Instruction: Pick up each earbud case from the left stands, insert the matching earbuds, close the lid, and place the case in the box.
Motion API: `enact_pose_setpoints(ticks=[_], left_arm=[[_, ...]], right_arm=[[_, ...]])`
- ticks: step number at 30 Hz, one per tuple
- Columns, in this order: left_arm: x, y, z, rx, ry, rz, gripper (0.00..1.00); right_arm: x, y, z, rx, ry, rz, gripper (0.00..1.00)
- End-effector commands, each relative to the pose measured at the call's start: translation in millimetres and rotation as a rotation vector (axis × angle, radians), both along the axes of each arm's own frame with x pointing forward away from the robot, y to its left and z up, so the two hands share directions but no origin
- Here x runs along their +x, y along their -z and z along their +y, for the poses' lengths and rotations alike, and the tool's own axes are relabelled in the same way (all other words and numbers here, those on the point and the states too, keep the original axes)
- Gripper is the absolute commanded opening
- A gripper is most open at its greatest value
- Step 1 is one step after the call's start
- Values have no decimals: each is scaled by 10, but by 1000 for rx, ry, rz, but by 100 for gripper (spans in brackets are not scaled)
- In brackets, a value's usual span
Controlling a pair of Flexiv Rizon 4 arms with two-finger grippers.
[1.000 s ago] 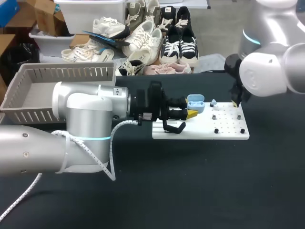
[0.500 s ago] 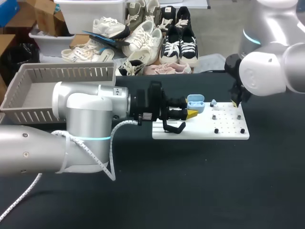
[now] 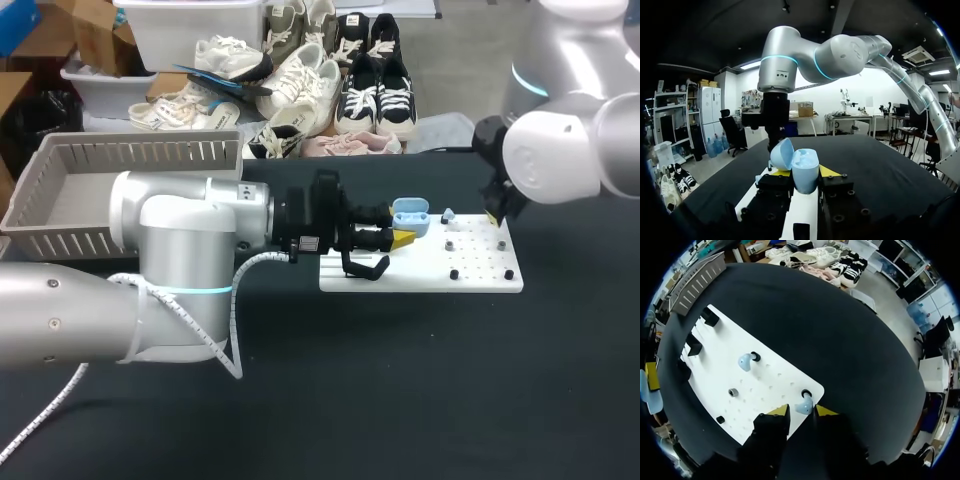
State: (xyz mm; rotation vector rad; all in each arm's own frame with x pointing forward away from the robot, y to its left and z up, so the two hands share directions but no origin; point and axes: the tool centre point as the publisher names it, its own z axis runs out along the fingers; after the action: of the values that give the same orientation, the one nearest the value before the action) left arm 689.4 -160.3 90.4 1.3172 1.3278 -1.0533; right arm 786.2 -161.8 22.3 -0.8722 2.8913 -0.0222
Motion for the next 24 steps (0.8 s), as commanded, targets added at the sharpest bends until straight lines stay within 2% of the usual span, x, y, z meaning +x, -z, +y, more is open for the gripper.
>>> enact_pose_setpoints(ticks=[1, 24], left_arm=[[-15, 5, 1, -2, -5, -3, 0], [-15, 5, 1, -2, -5, -3, 0]], right_arm=[[-16, 9, -5, -1, 4, -4, 25], [24, 17, -3, -2, 10, -1, 24]])
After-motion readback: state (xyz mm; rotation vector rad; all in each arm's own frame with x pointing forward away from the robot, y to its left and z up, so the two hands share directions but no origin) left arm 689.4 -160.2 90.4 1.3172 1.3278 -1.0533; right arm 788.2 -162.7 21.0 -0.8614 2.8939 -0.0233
